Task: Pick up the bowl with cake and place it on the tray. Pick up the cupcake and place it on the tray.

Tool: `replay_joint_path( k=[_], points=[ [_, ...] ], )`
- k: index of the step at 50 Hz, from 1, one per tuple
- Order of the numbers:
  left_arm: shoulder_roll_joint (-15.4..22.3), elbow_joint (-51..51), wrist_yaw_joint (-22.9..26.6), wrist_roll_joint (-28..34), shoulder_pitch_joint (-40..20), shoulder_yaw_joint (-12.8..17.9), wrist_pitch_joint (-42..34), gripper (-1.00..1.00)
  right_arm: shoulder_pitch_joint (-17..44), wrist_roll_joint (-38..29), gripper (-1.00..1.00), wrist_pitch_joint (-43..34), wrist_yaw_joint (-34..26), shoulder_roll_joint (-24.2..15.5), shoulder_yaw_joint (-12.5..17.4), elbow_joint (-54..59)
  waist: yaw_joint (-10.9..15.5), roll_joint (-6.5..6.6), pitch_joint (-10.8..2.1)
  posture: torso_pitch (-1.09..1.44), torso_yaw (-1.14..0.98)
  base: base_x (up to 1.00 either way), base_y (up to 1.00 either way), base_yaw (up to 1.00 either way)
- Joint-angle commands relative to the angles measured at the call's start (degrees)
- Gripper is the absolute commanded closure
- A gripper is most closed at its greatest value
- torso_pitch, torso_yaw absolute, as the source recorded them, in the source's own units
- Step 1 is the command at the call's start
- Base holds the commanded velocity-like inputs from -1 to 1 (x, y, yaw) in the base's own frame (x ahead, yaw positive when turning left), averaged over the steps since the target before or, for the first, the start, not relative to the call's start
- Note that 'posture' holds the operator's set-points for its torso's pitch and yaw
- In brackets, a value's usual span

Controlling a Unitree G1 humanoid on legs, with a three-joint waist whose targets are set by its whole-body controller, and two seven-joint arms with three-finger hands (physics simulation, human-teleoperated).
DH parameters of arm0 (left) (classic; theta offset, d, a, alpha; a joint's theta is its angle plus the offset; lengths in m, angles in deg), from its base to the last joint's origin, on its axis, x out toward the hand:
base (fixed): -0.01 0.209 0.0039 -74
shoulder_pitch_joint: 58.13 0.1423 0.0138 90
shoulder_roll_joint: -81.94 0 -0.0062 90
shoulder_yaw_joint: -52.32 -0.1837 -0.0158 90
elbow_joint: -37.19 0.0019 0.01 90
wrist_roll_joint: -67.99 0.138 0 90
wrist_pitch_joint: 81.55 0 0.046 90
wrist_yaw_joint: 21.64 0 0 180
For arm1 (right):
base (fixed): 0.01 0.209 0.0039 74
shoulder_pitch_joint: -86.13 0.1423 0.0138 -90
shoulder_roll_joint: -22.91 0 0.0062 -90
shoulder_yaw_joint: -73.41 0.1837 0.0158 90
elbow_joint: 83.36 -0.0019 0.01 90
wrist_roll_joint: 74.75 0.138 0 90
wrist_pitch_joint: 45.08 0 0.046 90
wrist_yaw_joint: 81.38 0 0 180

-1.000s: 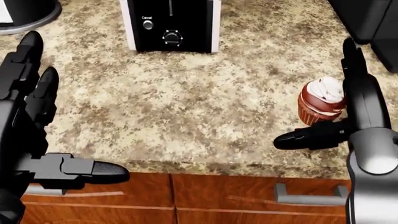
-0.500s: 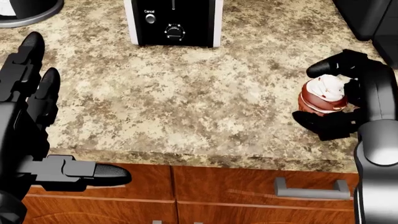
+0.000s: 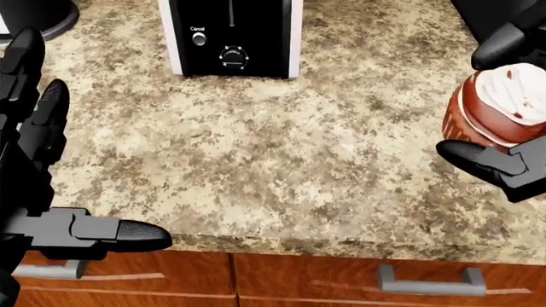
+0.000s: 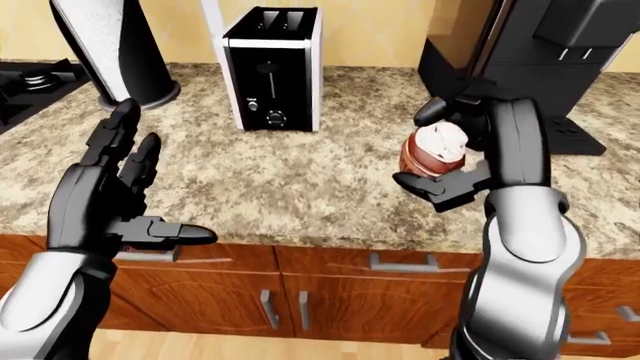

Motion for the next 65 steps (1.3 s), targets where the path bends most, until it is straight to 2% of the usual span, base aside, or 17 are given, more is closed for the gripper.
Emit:
replay_joint_path(
  k=[1,14,20,23,25,32,34,35,39,43,45,46,54,56,57,61,65],
  points=[
    [0.1,-1.9,-0.1,-0.2,-0.6,0.1,1.3,-1.0,0.7,-0.2,1.0,0.7,0.1,-0.3,0.4,-0.9,0.0,0.17,-2.04,0.0,0.0,-0.66,0.06,0.0],
    [0.3,-3.1,-0.1,-1.2,0.1,1.3,0.7,-1.0,0.5,-0.9,1.0,-0.1,-0.6,-0.1,-0.6,-2.4,-1.3,-1.98,2.07,0.0,0.0,-0.47,0.57,0.0],
    [0.5,-2.4,0.1,-1.5,0.8,1.8,2.1,-1.0,-0.8,-1.0,1.0,1.5,-0.6,1.0,-0.6,-2.2,-2.0,1.21,1.51,0.0,0.0,0.0,1.0,0.0],
    [0.6,-3.4,0.2,-2.1,0.8,2.7,1.3,-1.0,-0.6,-1.1,1.0,1.2,-0.6,1.1,-0.7,-2.4,-2.3,6.66,-0.16,0.0,0.0,0.0,1.0,0.0],
    [0.8,-3.6,0.2,-2.4,0.9,3.0,1.1,-1.0,-0.6,-1.3,1.0,0.9,-0.7,1.1,-1.0,-2.7,-1.2,5.23,1.63,0.0,0.0,0.0,1.0,0.0],
    [0.9,-4.0,0.0,-3.0,1.6,3.6,1.3,-1.0,-1.2,-1.5,1.0,1.5,-0.7,1.8,-1.2,-2.9,-0.2,0.67,2.06,0.0,0.0,0.0,1.0,0.0],
    [1.0,-4.3,-0.2,-3.1,1.4,3.6,1.0,-1.0,-1.3,-1.4,1.0,1.8,-0.7,1.9,-1.1,-2.8,-0.9,-3.36,0.47,0.0,0.0,0.0,1.0,0.0],
    [1.0,-4.4,-0.2,-3.1,1.3,3.5,0.8,-1.0,-1.5,-1.3,1.0,2.0,-0.6,2.0,-1.0,-2.7,-1.4,-1.56,2.38,0.0,0.0,0.0,1.0,0.0],
    [1.1,-4.5,-0.6,-3.1,0.8,3.1,0.0,-1.0,-2.0,-0.8,1.0,2.7,-0.4,2.3,-0.7,-2.6,-1.1,-2.9,0.42,0.0,0.0,0.0,1.0,0.0],
    [1.2,-4.7,-0.7,-3.1,0.6,3.0,-0.2,-1.0,-2.1,-0.4,1.0,3.0,-0.4,2.2,-0.4,-2.5,-1.6,1.24,1.98,0.0,0.0,0.0,1.0,0.0],
    [1.3,-4.4,-0.7,-3.1,0.5,2.9,-0.1,-1.0,-2.1,-0.3,1.0,2.8,-0.3,2.2,-0.3,-2.7,-0.9,8.24,-0.23,0.0,0.0,0.0,1.0,0.0],
    [1.3,-4.4,-0.7,-3.1,0.3,2.9,-0.2,-1.0,-2.2,-0.2,1.0,3.0,-0.2,2.2,-0.1,-2.6,-0.6,4.71,1.73,0.0,0.0,0.0,1.0,0.0],
    [1.5,-4.7,-0.6,-3.3,0.1,3.4,-0.6,-1.0,-2.5,0.5,1.0,2.8,0.1,1.8,0.4,-2.7,-0.4,0.15,2.49,0.0,0.0,0.0,1.0,0.0],
    [1.3,-3.8,-0.4,-3.2,1.1,3.2,1.0,-1.0,-3.2,1.0,1.0,3.7,0.7,2.1,0.8,-2.4,-1.6,-3.42,1.14,0.0,0.0,0.0,1.0,0.0],
    [1.3,-3.7,-0.4,-3.2,1.1,3.2,1.2,-1.0,-3.3,1.1,1.0,3.8,0.8,2.1,0.9,-2.3,-1.9,-2.46,2.25,0.0,0.0,0.0,1.0,0.0],
    [1.2,-3.4,-0.4,-3.0,1.5,3.1,1.9,-1.0,-3.4,1.6,1.0,3.6,1.0,2.1,1.0,-2.6,-1.4,-3.01,0.04,0.0,0.0,0.0,1.0,0.0],
    [1.0,-2.9,-0.3,-2.9,2.2,3.0,2.9,-1.0,-3.7,2.3,1.0,4.3,1.6,2.3,1.3,-2.3,-1.6,1.46,1.52,0.0,0.0,0.0,1.0,0.0]
  ],
)
